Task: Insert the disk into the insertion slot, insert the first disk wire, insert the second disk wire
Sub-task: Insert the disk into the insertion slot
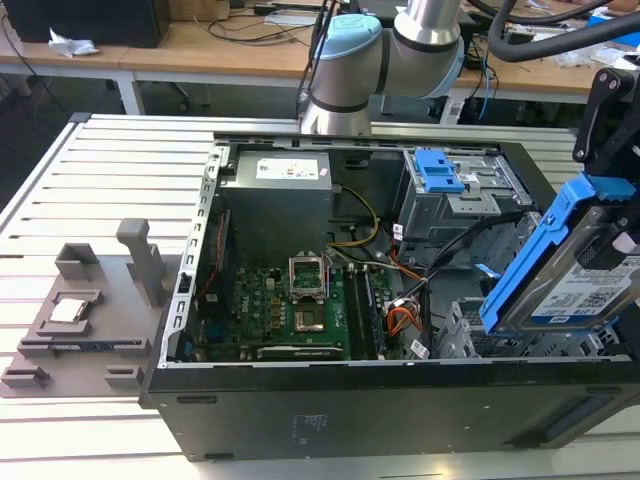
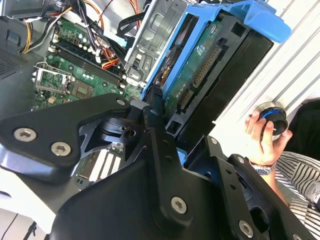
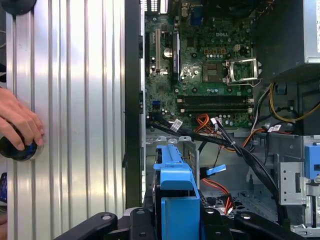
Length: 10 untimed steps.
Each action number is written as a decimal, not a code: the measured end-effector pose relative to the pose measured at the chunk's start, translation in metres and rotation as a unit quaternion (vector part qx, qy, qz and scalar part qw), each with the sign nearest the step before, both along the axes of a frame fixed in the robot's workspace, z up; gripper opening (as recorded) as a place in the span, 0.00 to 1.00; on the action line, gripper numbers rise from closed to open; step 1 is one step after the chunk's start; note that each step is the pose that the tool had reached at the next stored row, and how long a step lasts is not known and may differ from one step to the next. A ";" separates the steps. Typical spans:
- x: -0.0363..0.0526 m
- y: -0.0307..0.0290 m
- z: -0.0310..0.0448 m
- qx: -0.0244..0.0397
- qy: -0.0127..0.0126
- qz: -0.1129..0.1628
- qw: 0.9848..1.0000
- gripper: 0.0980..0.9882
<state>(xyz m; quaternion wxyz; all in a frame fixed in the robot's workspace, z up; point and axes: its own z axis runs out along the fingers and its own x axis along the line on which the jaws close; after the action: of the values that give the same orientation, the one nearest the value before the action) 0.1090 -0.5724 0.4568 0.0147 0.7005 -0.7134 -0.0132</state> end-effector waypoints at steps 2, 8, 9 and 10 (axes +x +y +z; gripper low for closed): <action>0.0000 0.0010 -0.0004 0.001 0.000 0.000 1.000 0.30; 0.0000 0.0168 -0.0082 0.005 0.000 0.000 1.000 0.30; 0.0000 0.0179 -0.0104 0.005 0.000 0.000 1.000 0.30; 0.0000 0.0187 -0.0122 0.005 0.000 0.001 1.000 0.30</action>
<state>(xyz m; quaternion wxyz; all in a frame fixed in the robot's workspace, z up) 0.1090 -0.5537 0.4445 0.0115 0.7010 -0.7129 -0.0164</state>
